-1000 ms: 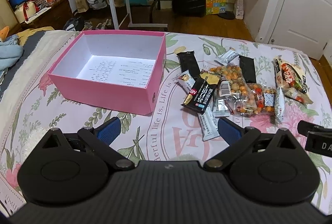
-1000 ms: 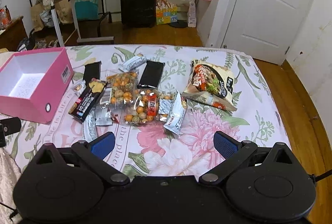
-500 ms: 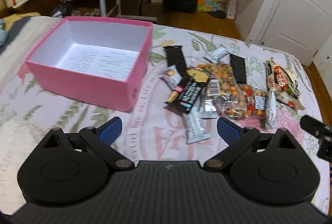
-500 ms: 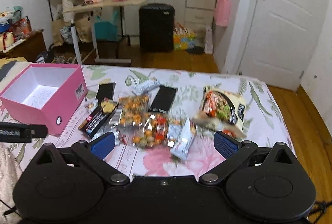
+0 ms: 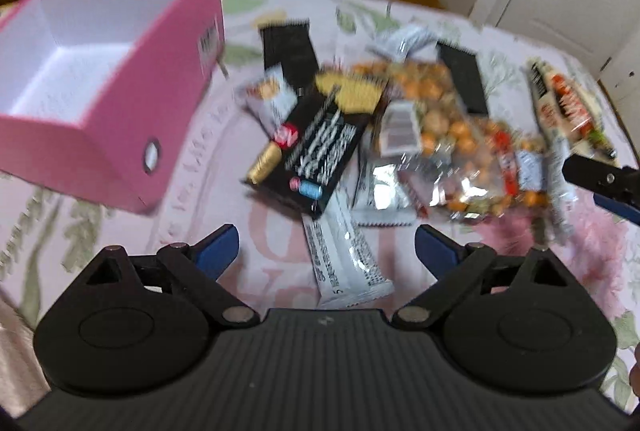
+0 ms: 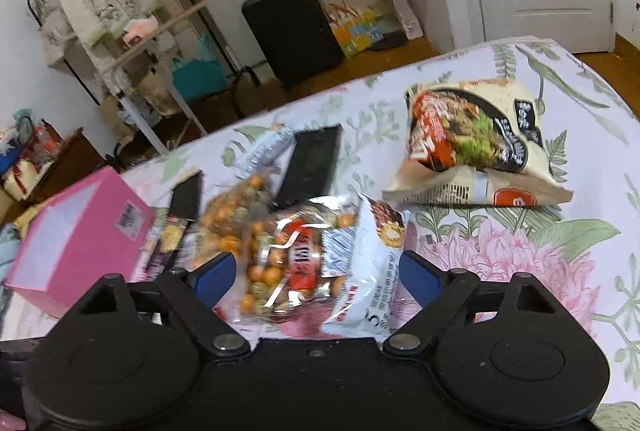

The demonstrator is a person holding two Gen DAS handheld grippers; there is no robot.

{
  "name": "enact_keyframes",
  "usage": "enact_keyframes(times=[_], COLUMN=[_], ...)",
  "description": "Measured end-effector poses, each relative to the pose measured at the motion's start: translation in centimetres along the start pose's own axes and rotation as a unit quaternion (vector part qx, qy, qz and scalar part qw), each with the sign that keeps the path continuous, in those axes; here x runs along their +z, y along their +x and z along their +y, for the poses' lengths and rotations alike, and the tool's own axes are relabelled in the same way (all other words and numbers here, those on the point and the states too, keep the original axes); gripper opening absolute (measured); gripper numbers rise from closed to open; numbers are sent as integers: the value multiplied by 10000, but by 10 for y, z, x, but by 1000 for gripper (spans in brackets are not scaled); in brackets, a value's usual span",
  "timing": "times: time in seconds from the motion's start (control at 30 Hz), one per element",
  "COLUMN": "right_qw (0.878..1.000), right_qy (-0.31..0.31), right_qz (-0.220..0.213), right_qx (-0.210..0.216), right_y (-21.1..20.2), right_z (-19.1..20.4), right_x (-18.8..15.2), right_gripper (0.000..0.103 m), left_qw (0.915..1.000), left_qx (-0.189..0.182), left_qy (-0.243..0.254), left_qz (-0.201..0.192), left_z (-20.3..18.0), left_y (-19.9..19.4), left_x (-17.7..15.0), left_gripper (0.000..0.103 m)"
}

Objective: Organize snacks
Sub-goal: 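Grasp a white wafer bar with the left gripper while the right gripper grasps another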

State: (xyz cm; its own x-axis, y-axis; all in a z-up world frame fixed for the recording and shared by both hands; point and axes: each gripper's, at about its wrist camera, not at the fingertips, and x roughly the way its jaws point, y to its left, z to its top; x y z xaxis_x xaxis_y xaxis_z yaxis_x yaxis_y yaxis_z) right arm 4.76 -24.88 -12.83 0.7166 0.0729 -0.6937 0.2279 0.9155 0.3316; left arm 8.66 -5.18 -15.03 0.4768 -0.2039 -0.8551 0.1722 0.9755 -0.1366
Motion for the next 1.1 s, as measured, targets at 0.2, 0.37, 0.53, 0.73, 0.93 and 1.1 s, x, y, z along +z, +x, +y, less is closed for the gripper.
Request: enact_keyframes(times=[0.2,0.37,0.53,0.73,0.93,1.1], right_qw=[9976,9985,9954,9966,9973,9913], right_qy=[-150,-25,-344,-623,-546,-508], right_qz=[-58,-175,-180,-68,461,849], right_qx=[-681,-523,-877,-530,185,871], right_y=[32,39,28,1,-17,-30], right_z=[-6,-15,-12,5,26,52], right_x=[-8,-11,-15,-26,-24,-19], right_gripper=[77,43,33,32,32,32], left_qw=[9999,9991,9989,9982,9967,9953], left_qx=[46,-123,-59,-173,-518,-521], left_qy=[-133,212,455,558,464,674], left_qz=[25,-344,-116,145,410,467], left_z=[6,0,-2,4,15,23], left_y=[28,26,21,4,-26,-58], left_x=[-18,-22,-19,-20,-15,-9], left_gripper=[88,59,29,28,27,27])
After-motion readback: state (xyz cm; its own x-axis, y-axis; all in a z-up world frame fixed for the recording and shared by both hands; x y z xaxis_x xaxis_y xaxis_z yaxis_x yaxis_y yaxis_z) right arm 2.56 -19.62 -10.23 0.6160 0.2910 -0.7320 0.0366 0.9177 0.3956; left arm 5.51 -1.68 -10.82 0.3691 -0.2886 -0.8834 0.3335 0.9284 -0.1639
